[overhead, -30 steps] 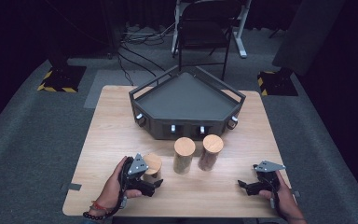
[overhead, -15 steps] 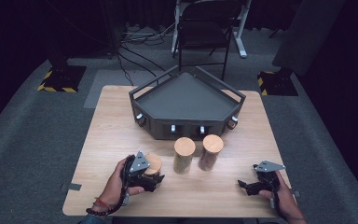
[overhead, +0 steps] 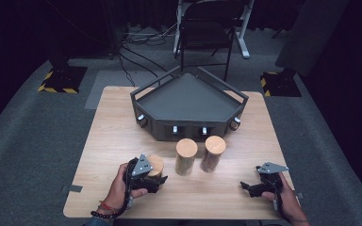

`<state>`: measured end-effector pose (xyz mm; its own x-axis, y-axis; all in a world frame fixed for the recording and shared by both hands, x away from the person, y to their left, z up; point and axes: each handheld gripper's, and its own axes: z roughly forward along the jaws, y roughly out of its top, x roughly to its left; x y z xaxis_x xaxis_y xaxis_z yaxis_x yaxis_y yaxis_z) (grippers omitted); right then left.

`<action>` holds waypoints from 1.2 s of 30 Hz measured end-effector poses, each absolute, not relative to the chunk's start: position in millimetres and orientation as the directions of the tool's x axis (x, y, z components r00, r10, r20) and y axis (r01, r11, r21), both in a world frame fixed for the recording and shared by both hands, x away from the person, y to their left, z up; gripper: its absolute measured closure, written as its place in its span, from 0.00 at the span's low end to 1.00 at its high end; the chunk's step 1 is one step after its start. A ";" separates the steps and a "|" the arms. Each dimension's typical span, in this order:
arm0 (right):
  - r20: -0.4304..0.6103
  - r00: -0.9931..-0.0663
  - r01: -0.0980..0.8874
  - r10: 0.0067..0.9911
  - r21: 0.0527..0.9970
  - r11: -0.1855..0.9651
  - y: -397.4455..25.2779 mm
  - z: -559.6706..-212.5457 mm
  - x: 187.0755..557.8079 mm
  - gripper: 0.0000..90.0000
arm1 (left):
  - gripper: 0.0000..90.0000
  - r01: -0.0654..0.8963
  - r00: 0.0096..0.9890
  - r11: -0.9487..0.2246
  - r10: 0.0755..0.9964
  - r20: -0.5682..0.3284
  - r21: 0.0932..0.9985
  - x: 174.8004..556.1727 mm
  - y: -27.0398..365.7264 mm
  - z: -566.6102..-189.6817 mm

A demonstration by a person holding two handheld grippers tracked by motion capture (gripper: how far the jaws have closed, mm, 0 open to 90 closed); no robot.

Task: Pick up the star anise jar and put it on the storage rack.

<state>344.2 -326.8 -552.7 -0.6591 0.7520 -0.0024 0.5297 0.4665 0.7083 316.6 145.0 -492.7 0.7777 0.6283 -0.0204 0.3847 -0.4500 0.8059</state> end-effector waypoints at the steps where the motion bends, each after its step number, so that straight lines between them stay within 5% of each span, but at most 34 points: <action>1: -0.002 -0.659 0.530 0.752 0.708 0.467 -326.8 -552.7 344.2 0.00 | 0.27 0.384 0.778 -0.451 0.628 -0.020 0.806 316.6 145.0 -492.6; 36: -0.003 -0.659 0.529 0.752 0.708 0.467 -326.8 -552.7 344.2 0.00 | 0.27 0.390 0.748 -0.444 0.664 0.004 0.807 329.7 152.3 -463.4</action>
<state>344.2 -326.8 -552.7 -0.6594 0.7518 -0.0026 0.5295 0.4669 0.7083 329.7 152.3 -463.4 0.7476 0.6641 0.0035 0.3902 -0.4435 0.8069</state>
